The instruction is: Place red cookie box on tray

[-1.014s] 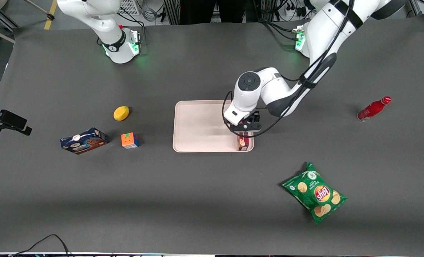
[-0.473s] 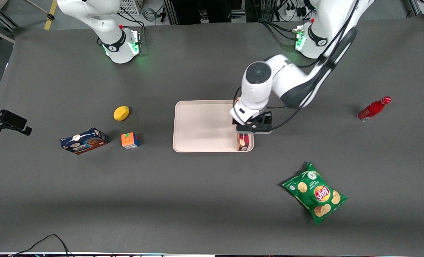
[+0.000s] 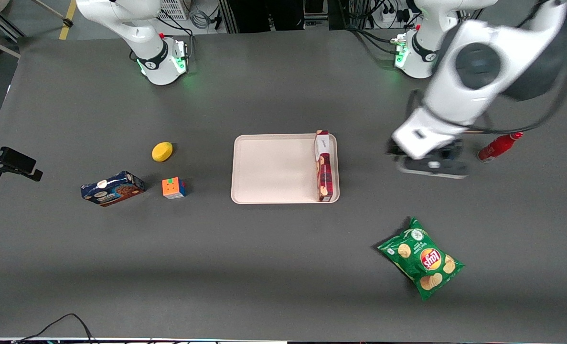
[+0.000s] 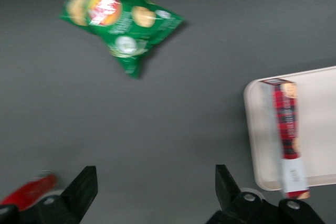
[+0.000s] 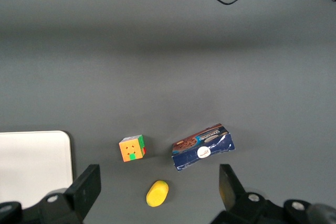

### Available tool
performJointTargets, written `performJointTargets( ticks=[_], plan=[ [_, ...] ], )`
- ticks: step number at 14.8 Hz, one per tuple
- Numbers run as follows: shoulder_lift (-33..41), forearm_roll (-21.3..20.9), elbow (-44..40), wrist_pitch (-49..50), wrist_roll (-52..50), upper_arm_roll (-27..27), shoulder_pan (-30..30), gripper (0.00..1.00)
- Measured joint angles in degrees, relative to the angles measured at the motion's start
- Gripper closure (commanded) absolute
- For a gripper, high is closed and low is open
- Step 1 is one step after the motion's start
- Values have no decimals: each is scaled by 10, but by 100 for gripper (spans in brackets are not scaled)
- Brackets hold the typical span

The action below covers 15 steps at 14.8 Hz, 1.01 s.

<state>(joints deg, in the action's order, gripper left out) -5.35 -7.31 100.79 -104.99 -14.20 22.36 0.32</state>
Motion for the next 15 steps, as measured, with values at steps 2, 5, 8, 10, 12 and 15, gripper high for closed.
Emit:
performJointTargets(
  ticks=[2,5,8,10,12,15],
  plan=[
    [26,13,0,15,70,-61,2,0],
    [48,44,0,35,114,-128,3,0],
    [70,50,4,60,122,-154,2,0],
    [86,50,7,70,122,-163,2,0],
    [91,51,8,71,122,-171,2,0],
    [91,75,8,67,122,-175,2,0]
  ],
)
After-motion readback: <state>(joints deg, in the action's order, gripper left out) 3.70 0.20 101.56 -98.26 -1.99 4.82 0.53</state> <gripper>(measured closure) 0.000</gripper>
